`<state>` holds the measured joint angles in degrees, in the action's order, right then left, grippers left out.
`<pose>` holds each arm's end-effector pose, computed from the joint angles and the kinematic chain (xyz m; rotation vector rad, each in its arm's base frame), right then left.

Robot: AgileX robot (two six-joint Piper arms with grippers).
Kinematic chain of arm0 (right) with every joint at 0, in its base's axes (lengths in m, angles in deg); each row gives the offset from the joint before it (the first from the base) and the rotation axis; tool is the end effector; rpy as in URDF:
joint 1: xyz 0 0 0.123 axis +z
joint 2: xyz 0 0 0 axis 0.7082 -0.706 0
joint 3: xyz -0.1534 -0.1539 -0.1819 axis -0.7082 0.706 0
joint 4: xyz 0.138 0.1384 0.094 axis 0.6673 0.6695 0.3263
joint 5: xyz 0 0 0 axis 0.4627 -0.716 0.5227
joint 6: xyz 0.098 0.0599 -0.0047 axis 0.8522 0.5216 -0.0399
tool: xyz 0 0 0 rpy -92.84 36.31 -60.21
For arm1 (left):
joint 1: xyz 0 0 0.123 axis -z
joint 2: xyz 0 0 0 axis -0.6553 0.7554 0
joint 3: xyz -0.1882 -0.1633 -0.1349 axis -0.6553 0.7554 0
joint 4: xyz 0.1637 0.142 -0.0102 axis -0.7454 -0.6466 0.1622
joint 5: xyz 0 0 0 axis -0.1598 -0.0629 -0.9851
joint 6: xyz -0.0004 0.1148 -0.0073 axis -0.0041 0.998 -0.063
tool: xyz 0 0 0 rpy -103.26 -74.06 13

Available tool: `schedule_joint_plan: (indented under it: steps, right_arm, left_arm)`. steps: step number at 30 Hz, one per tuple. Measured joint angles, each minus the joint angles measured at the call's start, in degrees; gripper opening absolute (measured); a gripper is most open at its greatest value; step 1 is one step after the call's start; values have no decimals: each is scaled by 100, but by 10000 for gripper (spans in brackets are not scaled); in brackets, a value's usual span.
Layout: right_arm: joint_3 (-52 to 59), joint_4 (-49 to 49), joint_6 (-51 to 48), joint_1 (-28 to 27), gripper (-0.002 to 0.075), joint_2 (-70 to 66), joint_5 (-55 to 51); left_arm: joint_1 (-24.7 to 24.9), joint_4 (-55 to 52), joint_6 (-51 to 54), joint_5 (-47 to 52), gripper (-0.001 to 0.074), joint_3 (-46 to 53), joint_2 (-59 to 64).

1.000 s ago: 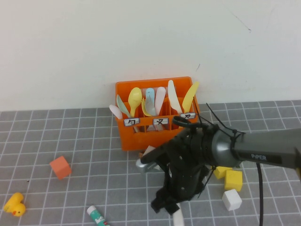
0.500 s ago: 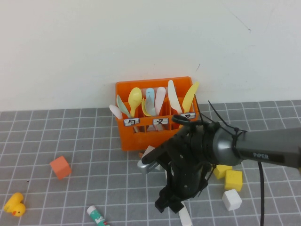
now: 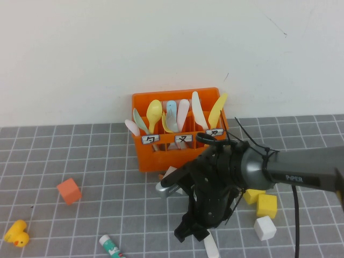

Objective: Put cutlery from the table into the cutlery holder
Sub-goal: Pick up the fork

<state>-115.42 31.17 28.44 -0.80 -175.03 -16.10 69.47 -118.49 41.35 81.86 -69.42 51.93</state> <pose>0.2863 0.2748 0.0882 -1.0176 2.8221 0.0509 0.0624 0.0032 0.2529 0.0379 1.9176 -0.2329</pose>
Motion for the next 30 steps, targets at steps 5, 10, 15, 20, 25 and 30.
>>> schedule_joint_plan:
  steps: [5, 10, 15, 20, 25, 30]
  right_arm:
    - [0, 40, 0, 0, 254, 0, 0]
    - [0, 210, -167, 0, 154, 0, 0]
    - [0, 290, -505, 0, 154, 0, 0]
    - [0, 290, -570, 0, 154, 0, 0]
    - [0, 299, -633, 0, 154, 37, -21]
    - [0, 312, -771, 0, 154, 412, 2]
  left_arm:
    - [0, 0, 12, 0, -1, 0, 0]
    - [0, 0, 12, -13, 0, 0, 0]
    - [0, 0, 12, -37, -1, 0, 0]
    - [0, 0, 12, -63, 0, 0, 0]
    - [0, 0, 12, -114, 0, 0, 0]
    - [0, 0, 12, -198, 0, 0, 0]
